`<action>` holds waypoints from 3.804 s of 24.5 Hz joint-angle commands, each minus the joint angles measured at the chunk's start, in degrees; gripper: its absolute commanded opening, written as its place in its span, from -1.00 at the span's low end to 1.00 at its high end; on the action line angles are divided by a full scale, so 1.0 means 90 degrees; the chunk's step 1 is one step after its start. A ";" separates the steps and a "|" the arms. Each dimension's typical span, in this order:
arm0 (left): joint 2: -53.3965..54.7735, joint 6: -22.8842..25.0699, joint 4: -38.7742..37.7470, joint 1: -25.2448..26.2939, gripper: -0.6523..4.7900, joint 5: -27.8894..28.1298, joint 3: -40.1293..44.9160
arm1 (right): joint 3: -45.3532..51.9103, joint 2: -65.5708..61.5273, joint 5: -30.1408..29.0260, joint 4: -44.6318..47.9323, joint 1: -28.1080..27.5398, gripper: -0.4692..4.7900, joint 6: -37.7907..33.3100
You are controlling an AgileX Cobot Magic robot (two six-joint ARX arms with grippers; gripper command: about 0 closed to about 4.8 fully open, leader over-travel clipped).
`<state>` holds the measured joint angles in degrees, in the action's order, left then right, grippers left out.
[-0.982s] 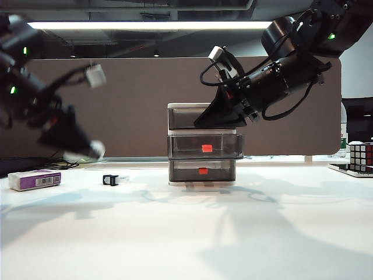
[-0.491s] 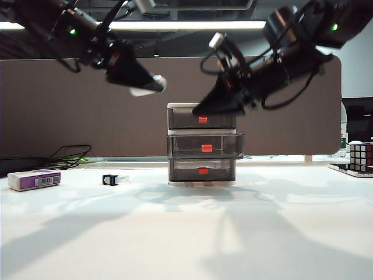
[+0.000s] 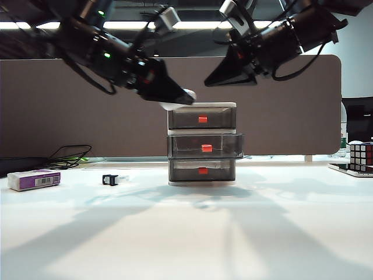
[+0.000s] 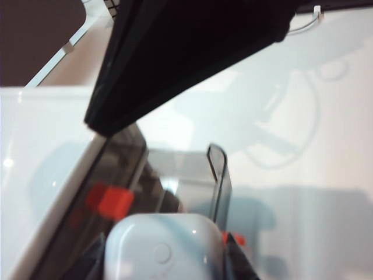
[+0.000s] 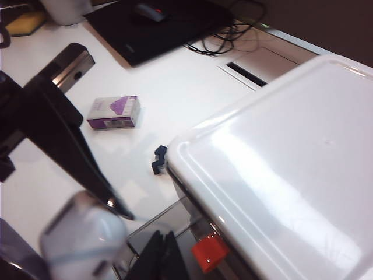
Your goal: Open the second layer of the drawer on the table, pick up the earphone case on the table and put it in, and finally close the drawer.
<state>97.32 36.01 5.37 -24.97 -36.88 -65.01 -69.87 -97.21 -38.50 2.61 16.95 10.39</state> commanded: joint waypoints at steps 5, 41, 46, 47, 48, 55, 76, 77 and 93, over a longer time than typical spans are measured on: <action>0.0831 -0.0240 0.0104 -0.0323 -0.31 0.0284 -0.0894 | -0.0039 0.0032 -0.0019 -0.0066 -0.0010 -0.84 0.0068; 0.0172 -0.0219 -0.1435 -0.0469 0.11 0.1528 -0.0925 | -0.0342 0.0087 -0.0029 0.0457 -0.0015 -0.84 -0.0153; -0.0304 -0.0243 -0.2494 -0.0469 -0.27 0.0857 -0.0925 | -0.1059 -0.0240 0.0141 0.0427 -0.0012 -0.84 -0.0155; -0.0308 -0.0243 -0.2705 -0.0474 -0.45 0.0709 -0.0925 | -0.1207 -0.0342 0.0146 0.0367 -0.0015 -0.84 -0.0158; -0.0299 -0.0228 -0.3024 -0.0505 -0.68 0.0447 -0.0886 | -0.1523 -0.0576 0.0146 0.0219 -0.0015 -0.84 -0.0158; -0.0277 -0.0058 -0.2135 -0.0925 -0.78 0.0850 -0.0034 | -0.2339 -0.1367 0.0143 0.0044 0.0012 -0.84 -0.0350; 0.0622 -0.0554 0.0250 -0.0920 -0.78 0.2118 0.0095 | -0.2480 -0.1846 0.0459 -0.0845 0.0044 -0.84 -0.0121; 0.0622 -0.0556 0.0323 -0.0920 -0.78 0.2132 0.0095 | -0.2480 -0.1846 0.0459 -0.0843 0.0044 -0.84 -0.0121; 0.0814 -0.0556 0.0860 -0.0780 -0.78 0.2535 0.0095 | -0.2480 -0.1846 0.0488 -0.0848 0.0041 -0.84 0.0017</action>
<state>104.60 31.22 11.79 -32.16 -14.70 -63.99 -91.90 -114.17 -34.26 -5.52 17.26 10.20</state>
